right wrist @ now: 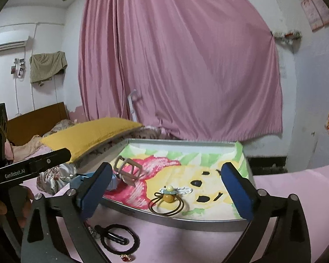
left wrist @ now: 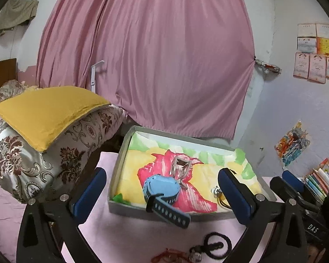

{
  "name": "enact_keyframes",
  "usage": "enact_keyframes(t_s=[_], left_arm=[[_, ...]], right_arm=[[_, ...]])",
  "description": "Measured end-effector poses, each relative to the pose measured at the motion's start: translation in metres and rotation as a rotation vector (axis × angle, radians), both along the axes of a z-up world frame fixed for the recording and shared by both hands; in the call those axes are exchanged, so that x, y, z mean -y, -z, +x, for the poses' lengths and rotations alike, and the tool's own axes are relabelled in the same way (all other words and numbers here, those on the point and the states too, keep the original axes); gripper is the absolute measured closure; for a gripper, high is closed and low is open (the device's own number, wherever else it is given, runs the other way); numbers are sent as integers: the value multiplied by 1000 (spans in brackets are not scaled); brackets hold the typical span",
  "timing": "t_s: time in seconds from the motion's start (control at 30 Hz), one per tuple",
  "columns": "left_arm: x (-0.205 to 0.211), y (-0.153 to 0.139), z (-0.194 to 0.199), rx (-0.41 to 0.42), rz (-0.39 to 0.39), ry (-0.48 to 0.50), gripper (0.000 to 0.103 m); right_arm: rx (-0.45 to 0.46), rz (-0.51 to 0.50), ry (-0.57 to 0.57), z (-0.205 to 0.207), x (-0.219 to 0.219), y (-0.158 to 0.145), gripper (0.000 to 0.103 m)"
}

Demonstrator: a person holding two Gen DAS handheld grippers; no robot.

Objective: Organize jewelry
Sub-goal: 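Withdraw both open tools from the tray toward the remaining items, then grasp the small gold ring with the right tool while the left tool grasps the red string bracelet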

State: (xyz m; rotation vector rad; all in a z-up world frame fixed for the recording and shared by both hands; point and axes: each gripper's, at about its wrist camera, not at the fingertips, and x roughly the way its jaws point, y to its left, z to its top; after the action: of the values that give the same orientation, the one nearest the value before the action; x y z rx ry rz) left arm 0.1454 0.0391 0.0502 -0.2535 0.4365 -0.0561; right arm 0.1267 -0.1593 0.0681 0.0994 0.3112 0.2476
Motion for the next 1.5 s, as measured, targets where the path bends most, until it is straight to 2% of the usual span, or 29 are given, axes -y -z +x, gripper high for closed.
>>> enact_keyframes(t_s=[0.2, 0.47, 0.6, 0.7, 0.9, 0.97, 1.03, 1.17, 1.23, 1.3, 1.43, 1.5], left_arm=[[0, -2, -23, 34, 34, -4, 1], [1, 6, -50, 10, 84, 15, 1], [-1, 12, -58, -24, 105, 34, 1], [0, 17, -61, -57, 121, 59, 1], [2, 35, -57, -186, 136, 122, 1], [5, 41, -54, -220, 139, 145, 1], [7, 47, -52, -251, 133, 165, 1], [11, 54, -44, -299, 129, 179, 1], [13, 58, -39, -323, 133, 187, 1], [15, 61, -36, -343, 141, 195, 1], [17, 65, -30, -382, 164, 208, 4], [17, 68, -27, -402, 166, 208, 6]], right_arm=[[61, -15, 9, -24, -1, -6, 2], [16, -44, -28, -46, -1, -5, 2], [-31, -80, -57, -52, -2, 0, 2], [-102, -101, -85, -50, -2, 7, 2], [-252, -88, -127, -37, 3, 25, 3], [-290, -86, -139, -33, 2, 32, 8], [-337, -95, -157, -28, -2, 39, 23], [-414, -107, -203, -20, -10, 52, 31], [-429, -115, -220, -18, -14, 54, 42], [-449, -129, -231, -16, -17, 57, 47], [-502, -156, -271, -12, -25, 63, 64], [-518, -177, -290, -11, -30, 66, 67]])
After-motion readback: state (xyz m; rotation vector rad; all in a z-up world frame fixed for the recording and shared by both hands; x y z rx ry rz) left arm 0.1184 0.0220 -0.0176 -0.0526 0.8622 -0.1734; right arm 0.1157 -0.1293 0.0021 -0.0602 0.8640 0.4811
